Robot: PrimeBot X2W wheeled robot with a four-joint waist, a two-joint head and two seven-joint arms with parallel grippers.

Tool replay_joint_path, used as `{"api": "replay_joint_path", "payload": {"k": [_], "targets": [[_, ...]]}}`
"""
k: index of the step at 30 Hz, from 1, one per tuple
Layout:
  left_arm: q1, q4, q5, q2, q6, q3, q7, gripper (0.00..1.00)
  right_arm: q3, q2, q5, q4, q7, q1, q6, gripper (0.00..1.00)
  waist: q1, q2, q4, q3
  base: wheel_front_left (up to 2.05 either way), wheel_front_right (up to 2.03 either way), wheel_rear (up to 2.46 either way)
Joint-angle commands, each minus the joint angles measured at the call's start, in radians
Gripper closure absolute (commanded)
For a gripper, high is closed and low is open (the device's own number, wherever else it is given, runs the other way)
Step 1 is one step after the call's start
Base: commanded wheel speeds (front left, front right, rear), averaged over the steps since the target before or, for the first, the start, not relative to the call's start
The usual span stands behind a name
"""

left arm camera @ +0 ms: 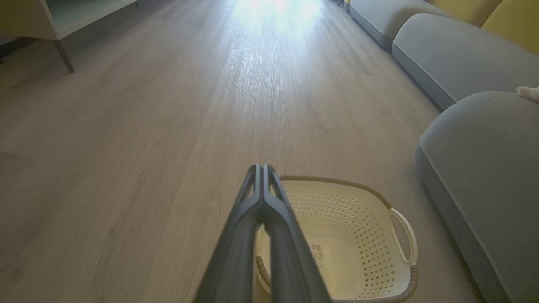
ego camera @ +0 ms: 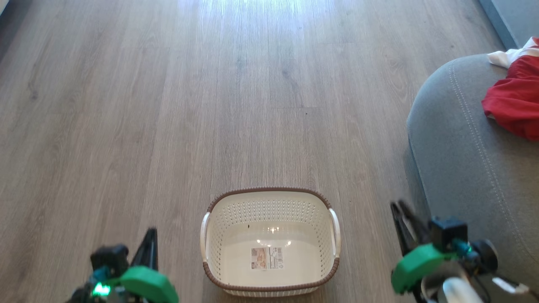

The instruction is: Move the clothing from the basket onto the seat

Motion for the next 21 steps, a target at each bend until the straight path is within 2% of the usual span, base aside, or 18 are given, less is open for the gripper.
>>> {"api": "replay_joint_path", "payload": {"k": [1, 21], "targets": [[0.000, 0.003, -0.006, 0.000, 0.000, 0.003, 0.003, 1.00, -0.003, 0.000, 0.008, 0.003, 0.003, 0.000, 0.000, 1.00, 0.0002, -0.0001, 0.000, 0.000, 0.00, 0.00, 0.00], [-0.010, -0.029, -0.218, -0.001, -0.019, 0.032, 0.061, 1.00, -0.026, -0.001, 0.257, -0.031, 0.062, -0.001, 0.000, 1.00, 0.0002, -0.0001, -0.003, 0.003, 0.00, 0.00, 0.00]]}}
